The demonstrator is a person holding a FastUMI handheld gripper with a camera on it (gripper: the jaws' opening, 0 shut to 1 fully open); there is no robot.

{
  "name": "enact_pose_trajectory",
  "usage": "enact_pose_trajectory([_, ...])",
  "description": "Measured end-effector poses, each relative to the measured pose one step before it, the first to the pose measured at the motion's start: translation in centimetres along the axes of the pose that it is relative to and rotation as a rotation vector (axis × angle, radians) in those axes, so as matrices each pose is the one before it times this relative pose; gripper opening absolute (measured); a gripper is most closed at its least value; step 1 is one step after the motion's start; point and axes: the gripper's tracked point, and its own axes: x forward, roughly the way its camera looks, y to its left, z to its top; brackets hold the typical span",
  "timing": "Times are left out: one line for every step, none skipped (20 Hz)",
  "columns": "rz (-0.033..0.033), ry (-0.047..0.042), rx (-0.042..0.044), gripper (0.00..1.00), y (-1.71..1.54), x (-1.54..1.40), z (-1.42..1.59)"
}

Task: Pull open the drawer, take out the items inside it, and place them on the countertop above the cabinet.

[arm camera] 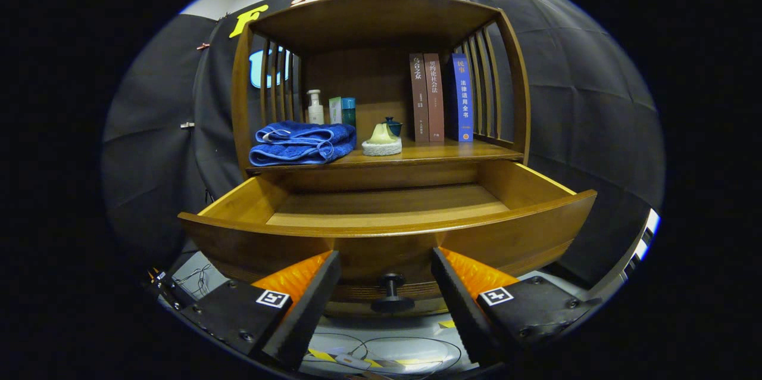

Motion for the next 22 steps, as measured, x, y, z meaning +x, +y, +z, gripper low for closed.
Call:
enact_pose_trajectory([0.00236, -0.0056, 0.00226, 1.0, 0.032, 0.989, 0.539])
enact_pose_trajectory([0.00128, -0.01346, 0.00211, 1.0, -0.057, 0.996, 0.699])
enact_pose_trajectory([-0.00168, 0.00196, -0.00299, 1.0, -0.099, 1.03, 0.097])
enact_pose_trajectory([-0.00113, 0.00135, -0.00128, 1.0, -0.043, 1.228, 0.257])
enact_pose_trajectory([-0.00122, 0.00253, 0.00086, 1.0, -0.075, 1.073, 0.187])
enact_pose_trajectory([0.00052, 0.00006, 0.00151, 1.0, -0.055, 1.023, 0.252])
enact_pose_trajectory([0.00069, -0.00356, 0.00021, 1.0, -0.003, 0.979, 0.241])
enact_pose_trajectory([-0.00037, -0.00282, -0.00252, 1.0, -0.015, 0.997, 0.189])
enact_pose_trajectory([-0.00118, -0.00293, -0.00302, 1.0, 0.008, 1.029, 0.141])
enact_pose_trajectory([-0.00078, -0.00228, -0.00246, 1.0, -0.039, 0.766, 0.145])
enact_pose_trajectory([-0.00158, -0.00256, -0.00058, 1.0, 0.085, 0.768, 0.157])
enact_pose_trajectory([-0.00112, 0.0008, 0.00007, 1.0, 0.017, 0.713, 0.098])
enact_pose_trajectory([-0.00075, -0.00052, 0.00349, 1.0, -0.015, 0.621, 0.126])
enact_pose_trajectory([0.00001, 0.00175, 0.00609, 1.0, 0.166, 0.787, 0.044])
enact_pose_trajectory([0.00049, 0.00316, 0.00731, 1.0, 0.085, 0.56, 0.016])
enact_pose_trajectory([0.00095, 0.00344, 0.00779, 1.0, -0.015, 0.419, 0.091])
enact_pose_trajectory([-0.00043, 0.00261, 0.00299, 1.0, 0.023, 0.384, -0.014])
enact_pose_trajectory([-0.00031, 0.00018, -0.00108, 1.0, 0.012, 0.245, 0.097])
enact_pose_trajectory([-0.00084, 0.00077, -0.00311, 1.0, -0.022, 0.265, 0.066])
enact_pose_trajectory([-0.00209, 0.00342, -0.00286, 1.0, -0.025, 0.186, 0.006])
enact_pose_trajectory([-0.00378, -0.00213, -0.00471, 1.0, 0.009, 0.011, 0.038])
enact_pose_trajectory([-0.00174, -0.00668, -0.00379, 1.0, 0.012, 0.025, -0.062])
